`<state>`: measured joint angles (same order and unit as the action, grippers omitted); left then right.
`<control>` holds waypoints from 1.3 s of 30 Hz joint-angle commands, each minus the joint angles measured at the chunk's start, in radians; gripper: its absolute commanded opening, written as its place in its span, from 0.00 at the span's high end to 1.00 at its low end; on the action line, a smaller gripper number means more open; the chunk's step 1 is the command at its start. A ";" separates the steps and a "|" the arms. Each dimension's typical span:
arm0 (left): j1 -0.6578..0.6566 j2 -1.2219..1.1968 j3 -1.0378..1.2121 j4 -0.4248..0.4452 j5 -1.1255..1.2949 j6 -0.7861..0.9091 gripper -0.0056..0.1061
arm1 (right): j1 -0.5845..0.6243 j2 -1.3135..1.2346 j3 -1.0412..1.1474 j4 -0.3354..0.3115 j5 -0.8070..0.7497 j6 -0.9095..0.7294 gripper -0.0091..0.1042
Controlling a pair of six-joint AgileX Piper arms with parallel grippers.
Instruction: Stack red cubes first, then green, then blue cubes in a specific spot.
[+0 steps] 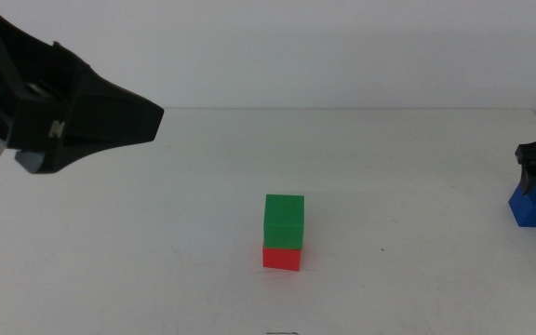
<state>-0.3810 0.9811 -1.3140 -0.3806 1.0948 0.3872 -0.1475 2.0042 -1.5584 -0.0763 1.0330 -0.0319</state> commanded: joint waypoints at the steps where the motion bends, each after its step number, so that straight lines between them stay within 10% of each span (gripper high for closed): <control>1: 0.002 -0.011 -0.021 -0.039 -0.059 -0.004 0.11 | -0.007 -0.044 -0.027 -0.012 -0.028 -0.013 0.17; 14: 0.002 -0.011 -0.021 -0.039 -0.059 -0.004 0.11 | -0.007 0.021 -0.027 -0.010 -0.051 -0.016 0.22; 21: 0.002 -0.011 -0.021 -0.039 -0.059 -0.004 0.11 | -0.006 0.025 -0.027 -0.004 -0.041 -0.017 0.91; 39: 0.002 -0.011 -0.021 -0.039 -0.059 -0.004 0.11 | 0.233 -0.381 0.087 -0.055 0.206 0.331 0.93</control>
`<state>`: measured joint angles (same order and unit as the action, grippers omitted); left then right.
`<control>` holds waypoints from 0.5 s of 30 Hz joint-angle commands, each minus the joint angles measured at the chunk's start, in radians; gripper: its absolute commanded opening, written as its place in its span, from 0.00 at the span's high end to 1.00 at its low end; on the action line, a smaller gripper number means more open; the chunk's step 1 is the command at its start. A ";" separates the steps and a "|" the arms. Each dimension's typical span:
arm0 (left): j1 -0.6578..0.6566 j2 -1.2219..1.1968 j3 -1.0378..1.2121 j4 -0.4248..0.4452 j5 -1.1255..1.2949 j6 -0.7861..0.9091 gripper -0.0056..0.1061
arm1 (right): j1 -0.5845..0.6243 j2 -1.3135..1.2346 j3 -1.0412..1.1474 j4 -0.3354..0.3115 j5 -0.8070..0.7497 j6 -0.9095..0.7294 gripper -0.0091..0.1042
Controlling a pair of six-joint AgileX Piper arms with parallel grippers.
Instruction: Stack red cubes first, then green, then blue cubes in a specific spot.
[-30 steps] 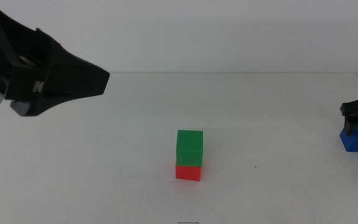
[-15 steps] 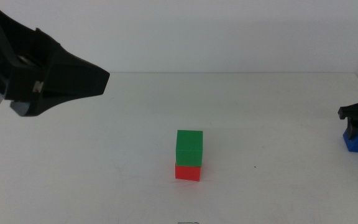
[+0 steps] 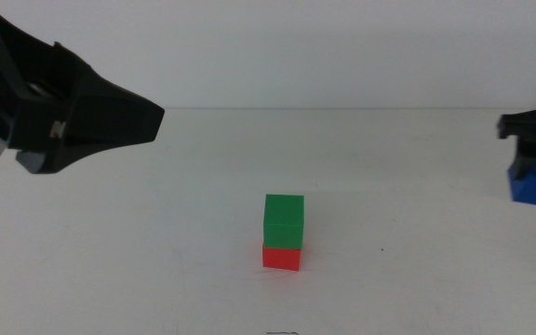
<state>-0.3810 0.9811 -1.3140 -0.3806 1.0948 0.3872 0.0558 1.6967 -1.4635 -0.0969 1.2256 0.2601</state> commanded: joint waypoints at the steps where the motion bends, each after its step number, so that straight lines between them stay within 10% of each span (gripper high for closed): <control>1: 0.002 -0.011 -0.021 -0.039 -0.059 -0.004 0.11 | 0.060 -0.086 -0.006 -0.037 0.023 0.073 0.93; 15: 0.002 -0.011 -0.021 -0.039 -0.059 -0.004 0.11 | 0.458 -0.094 -0.026 -0.088 0.066 0.389 0.93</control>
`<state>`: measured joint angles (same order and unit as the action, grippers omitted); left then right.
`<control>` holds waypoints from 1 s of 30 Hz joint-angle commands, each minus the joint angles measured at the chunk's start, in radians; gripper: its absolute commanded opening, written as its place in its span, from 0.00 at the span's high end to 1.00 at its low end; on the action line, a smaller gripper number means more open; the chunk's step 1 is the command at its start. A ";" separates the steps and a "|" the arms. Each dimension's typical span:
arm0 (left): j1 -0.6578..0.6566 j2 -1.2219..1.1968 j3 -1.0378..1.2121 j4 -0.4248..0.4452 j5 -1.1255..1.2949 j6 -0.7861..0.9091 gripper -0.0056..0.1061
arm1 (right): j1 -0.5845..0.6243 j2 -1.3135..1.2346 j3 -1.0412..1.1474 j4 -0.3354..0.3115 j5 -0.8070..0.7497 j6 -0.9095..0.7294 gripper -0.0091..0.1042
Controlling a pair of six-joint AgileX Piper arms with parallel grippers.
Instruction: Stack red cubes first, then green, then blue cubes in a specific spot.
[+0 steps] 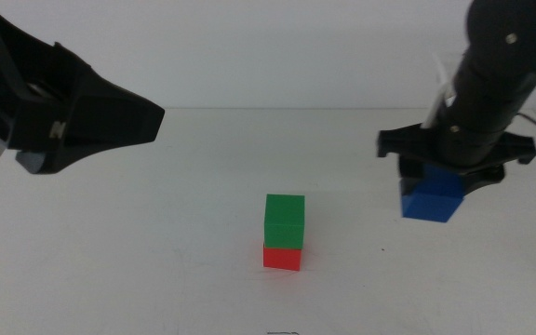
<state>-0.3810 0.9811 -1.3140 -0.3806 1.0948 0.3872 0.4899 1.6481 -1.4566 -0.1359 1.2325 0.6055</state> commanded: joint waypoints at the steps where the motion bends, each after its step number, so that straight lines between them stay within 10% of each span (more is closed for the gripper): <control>1: 0.002 -0.011 -0.021 -0.039 -0.059 -0.004 0.11 | 0.033 -0.042 -0.034 -0.048 0.056 0.063 0.93; 30: 0.002 -0.011 -0.021 -0.039 -0.059 -0.004 0.11 | 0.265 0.297 -0.443 -0.008 0.068 0.167 0.93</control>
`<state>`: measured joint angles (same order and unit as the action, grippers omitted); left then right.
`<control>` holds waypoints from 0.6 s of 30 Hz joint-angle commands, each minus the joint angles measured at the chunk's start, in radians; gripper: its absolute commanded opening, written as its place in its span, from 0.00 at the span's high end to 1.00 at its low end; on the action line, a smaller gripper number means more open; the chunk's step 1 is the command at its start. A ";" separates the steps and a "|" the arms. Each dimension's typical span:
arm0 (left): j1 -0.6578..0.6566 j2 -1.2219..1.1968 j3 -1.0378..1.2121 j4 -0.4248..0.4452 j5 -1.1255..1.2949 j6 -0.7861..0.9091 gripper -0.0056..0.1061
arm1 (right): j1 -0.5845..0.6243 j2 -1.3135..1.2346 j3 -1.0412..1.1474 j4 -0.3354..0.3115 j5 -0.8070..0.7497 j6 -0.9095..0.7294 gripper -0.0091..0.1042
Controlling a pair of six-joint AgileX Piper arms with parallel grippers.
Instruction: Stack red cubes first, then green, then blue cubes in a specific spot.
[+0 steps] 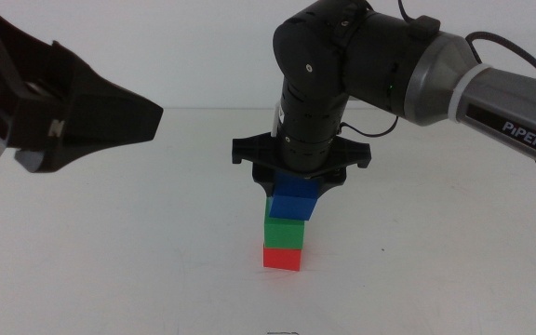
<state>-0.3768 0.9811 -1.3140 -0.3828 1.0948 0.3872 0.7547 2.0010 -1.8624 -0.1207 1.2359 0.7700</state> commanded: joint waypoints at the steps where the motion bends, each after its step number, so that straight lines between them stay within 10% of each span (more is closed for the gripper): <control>1: -0.002 -0.011 -0.021 -0.037 -0.059 -0.004 0.11 | 0.001 -0.056 -0.037 -0.023 0.065 0.005 0.93; 16: -0.002 -0.011 -0.021 -0.037 -0.059 -0.004 0.11 | 0.019 -0.048 -0.038 -0.050 0.053 0.008 0.93; 18: -0.002 -0.011 -0.021 -0.037 -0.059 -0.004 0.11 | 0.022 -0.048 -0.038 -0.042 0.007 0.008 0.61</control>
<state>-0.3768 0.9811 -1.3140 -0.3836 1.0948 0.3872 0.7733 2.0071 -1.8678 -0.1397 1.2367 0.7793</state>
